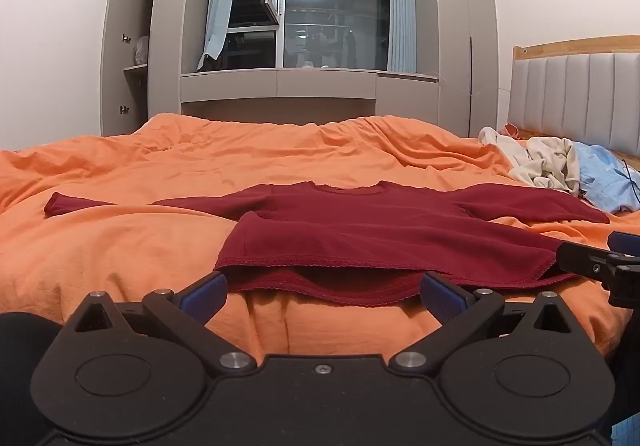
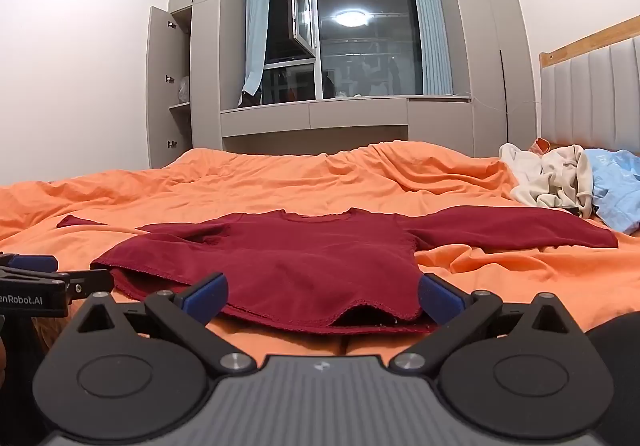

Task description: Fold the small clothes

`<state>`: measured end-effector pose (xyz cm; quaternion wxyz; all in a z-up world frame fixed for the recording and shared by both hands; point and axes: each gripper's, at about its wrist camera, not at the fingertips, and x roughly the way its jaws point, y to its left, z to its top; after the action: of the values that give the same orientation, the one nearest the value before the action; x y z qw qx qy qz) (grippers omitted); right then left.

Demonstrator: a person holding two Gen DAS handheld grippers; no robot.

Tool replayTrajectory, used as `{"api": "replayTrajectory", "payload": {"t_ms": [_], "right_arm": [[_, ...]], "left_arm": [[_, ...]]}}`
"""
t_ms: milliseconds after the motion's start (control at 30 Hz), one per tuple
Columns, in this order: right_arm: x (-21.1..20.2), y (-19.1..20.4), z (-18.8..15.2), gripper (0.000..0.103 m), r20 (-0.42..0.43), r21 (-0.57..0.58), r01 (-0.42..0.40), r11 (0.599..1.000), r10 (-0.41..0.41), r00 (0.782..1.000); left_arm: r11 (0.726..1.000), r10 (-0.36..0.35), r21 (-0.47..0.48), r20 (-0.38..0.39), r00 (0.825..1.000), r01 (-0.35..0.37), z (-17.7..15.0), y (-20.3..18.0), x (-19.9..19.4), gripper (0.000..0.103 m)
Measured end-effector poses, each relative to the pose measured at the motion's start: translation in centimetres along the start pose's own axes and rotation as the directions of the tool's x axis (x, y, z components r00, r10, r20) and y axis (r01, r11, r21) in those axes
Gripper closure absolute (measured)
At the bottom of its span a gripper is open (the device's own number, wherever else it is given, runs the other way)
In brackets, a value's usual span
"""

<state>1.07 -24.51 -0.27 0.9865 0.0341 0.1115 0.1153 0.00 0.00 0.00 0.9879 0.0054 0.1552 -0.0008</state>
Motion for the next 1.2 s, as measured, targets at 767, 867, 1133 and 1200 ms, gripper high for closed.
{"api": "replayTrajectory", "payload": {"t_ms": [767, 867, 1133, 1200], "right_arm": [[0.11, 0.05, -0.11, 0.0, -0.01, 0.0, 0.0, 1.0, 0.0, 1.0], [0.11, 0.05, -0.11, 0.0, -0.01, 0.0, -0.001, 1.0, 0.001, 1.0], [0.13, 0.07, -0.13, 0.0, -0.011, 0.0, -0.001, 1.0, 0.001, 1.0], [0.12, 0.08, -0.13, 0.0, -0.01, 0.0, 0.0, 1.0, 0.0, 1.0]], "left_arm": [[1.0, -0.004, -0.008, -0.002, 1.0, 0.004, 0.01, 0.03, -0.01, 0.001], [1.0, -0.004, -0.008, -0.002, 1.0, 0.004, 0.01, 0.03, 0.0, 0.001], [1.0, -0.003, -0.008, -0.003, 1.0, 0.003, 0.01, 0.03, 0.0, 0.001], [1.0, -0.004, -0.008, -0.002, 1.0, 0.004, 0.02, 0.03, -0.01, 0.001]]}}
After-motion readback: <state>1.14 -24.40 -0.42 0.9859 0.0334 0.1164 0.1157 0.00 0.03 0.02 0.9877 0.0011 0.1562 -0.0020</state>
